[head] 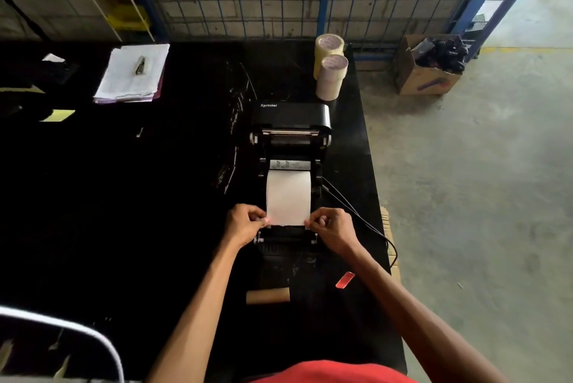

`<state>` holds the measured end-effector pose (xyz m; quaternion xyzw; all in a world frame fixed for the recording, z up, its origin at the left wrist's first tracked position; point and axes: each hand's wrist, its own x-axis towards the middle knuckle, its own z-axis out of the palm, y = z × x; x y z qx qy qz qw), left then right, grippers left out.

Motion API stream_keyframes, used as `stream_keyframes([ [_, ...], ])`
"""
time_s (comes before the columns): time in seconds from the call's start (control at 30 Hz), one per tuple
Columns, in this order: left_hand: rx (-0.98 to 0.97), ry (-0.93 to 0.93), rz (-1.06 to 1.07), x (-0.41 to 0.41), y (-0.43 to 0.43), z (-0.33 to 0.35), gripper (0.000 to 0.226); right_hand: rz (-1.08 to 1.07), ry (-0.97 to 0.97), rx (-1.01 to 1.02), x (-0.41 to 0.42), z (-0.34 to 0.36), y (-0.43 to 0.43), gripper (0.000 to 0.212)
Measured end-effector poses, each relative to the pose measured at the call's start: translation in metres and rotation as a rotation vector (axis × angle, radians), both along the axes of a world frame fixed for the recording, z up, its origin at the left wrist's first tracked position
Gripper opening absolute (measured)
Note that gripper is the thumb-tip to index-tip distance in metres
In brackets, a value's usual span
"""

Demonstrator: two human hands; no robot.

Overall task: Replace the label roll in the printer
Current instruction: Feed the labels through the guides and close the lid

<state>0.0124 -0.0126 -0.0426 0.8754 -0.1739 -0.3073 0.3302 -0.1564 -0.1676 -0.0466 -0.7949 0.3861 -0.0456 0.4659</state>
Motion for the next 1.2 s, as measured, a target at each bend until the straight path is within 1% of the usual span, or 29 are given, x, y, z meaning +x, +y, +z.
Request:
stream_keyframes([
  [0.1,0.058,-0.122,0.024,-0.004,-0.009,0.004,0.007,-0.036,0.032,-0.074,0.007,-0.006,-0.002,0.006],
  [0.27,0.109,-0.18,0.123,-0.013,-0.021,0.003,0.008,-0.147,0.097,-0.067,0.015,-0.013,0.002,0.004],
  [0.37,0.173,-0.153,0.117,-0.015,-0.02,-0.001,0.011,-0.122,0.151,-0.03,0.017,-0.012,-0.002,0.004],
  [0.5,0.213,-0.118,0.056,-0.008,-0.02,-0.003,0.014,0.036,0.254,-0.031,0.023,-0.01,-0.019,0.008],
  [0.6,0.192,-0.086,0.048,-0.005,-0.022,-0.004,0.028,0.082,0.296,-0.026,0.03,-0.01,-0.025,0.007],
  [0.67,0.148,-0.04,0.108,-0.005,-0.021,-0.008,0.028,0.104,0.312,-0.037,0.032,-0.009,-0.026,0.006],
  [0.73,0.137,-0.048,0.126,-0.005,-0.021,-0.011,0.024,0.104,0.296,-0.051,0.031,-0.009,-0.026,0.006],
  [0.87,0.216,-0.112,0.037,-0.002,-0.023,-0.008,0.028,-0.007,0.19,0.017,0.029,-0.013,-0.021,0.021],
  [0.93,0.262,-0.129,0.0,-0.001,-0.025,-0.007,0.028,-0.043,0.171,0.033,0.027,-0.016,-0.019,0.02],
  [1.07,0.315,-0.131,-0.001,-0.001,-0.029,-0.002,0.028,0.011,0.229,-0.01,0.025,-0.014,-0.019,0.02],
  [1.13,0.313,-0.123,0.026,-0.007,-0.031,0.001,0.035,0.024,0.28,-0.02,0.027,-0.011,-0.019,0.019],
  [1.2,0.294,-0.187,0.056,-0.017,-0.032,0.001,0.038,0.03,0.325,-0.025,0.032,-0.007,-0.021,0.018],
])
